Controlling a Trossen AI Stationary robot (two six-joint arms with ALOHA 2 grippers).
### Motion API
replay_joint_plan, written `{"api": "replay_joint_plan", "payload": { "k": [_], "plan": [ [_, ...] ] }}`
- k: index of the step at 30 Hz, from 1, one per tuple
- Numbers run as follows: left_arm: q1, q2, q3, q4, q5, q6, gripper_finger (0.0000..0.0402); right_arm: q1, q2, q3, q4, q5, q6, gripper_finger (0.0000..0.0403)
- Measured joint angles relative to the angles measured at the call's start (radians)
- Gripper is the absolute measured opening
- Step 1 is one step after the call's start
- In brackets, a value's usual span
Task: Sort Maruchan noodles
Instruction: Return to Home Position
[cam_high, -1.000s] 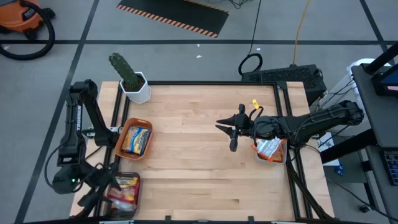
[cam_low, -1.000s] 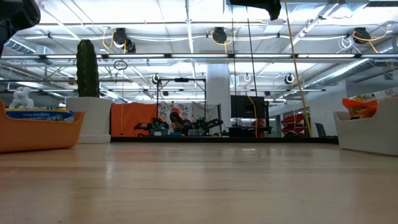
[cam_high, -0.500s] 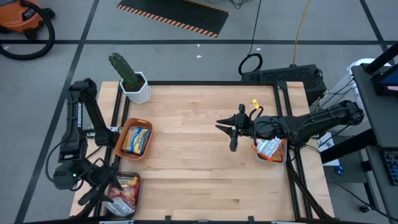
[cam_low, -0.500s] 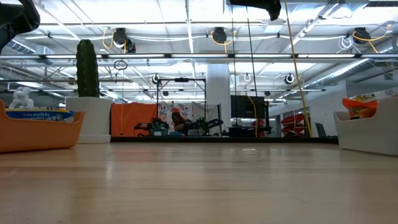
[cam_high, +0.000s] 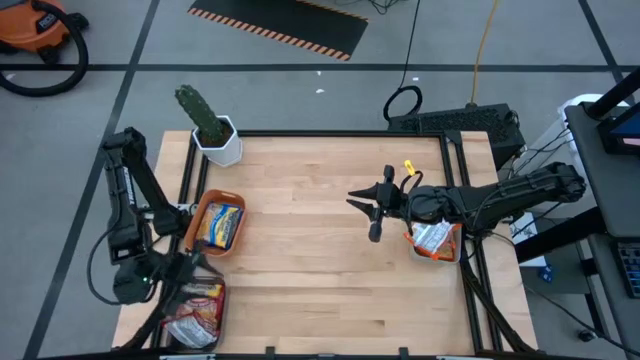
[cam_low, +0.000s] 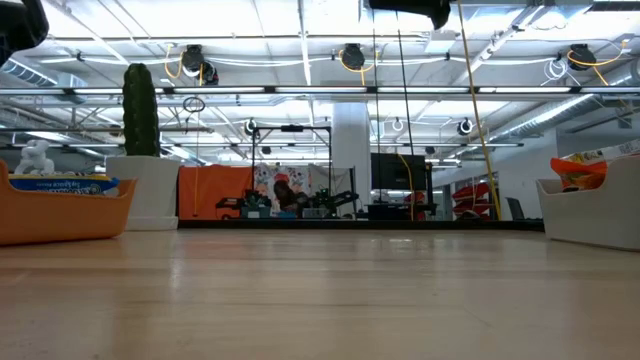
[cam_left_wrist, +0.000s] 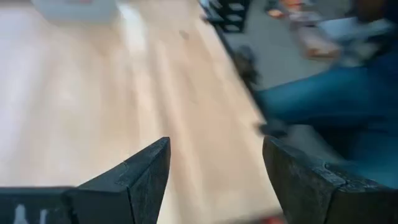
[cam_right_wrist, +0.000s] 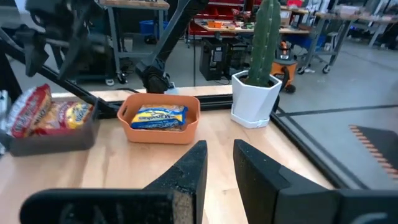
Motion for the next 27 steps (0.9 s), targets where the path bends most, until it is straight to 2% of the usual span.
{"api": "replay_joint_plan", "payload": {
  "k": [4,8,13,16,22,27],
  "plan": [
    [0.049,-0.034,0.000,0.016,-0.169,0.218,0.0245,-0.003,-0.004,0.000,-0.038,0.000,-0.043,0.0073],
    [0.093,-0.084,0.000,0.021,-0.343,0.391,0.0212,-0.003,-0.018,0.001,-0.153,0.000,-0.045,0.0054],
    [0.218,-0.179,0.000,0.015,-0.383,0.517,0.0161,-0.003,-0.042,0.001,-0.218,0.003,-0.043,0.0016],
    [0.331,-0.239,0.000,0.040,-0.324,0.604,0.0136,-0.009,-0.055,0.001,-0.185,0.005,-0.095,0.0003],
    [0.525,-0.336,-0.064,0.244,-0.076,0.860,0.0108,-0.066,-0.072,0.001,-0.069,-0.002,-0.232,0.0002],
    [0.624,-0.406,-0.119,0.301,0.041,0.897,0.0106,-0.134,-0.107,0.001,-0.099,-0.100,-0.221,0.0001]
  ]
}}
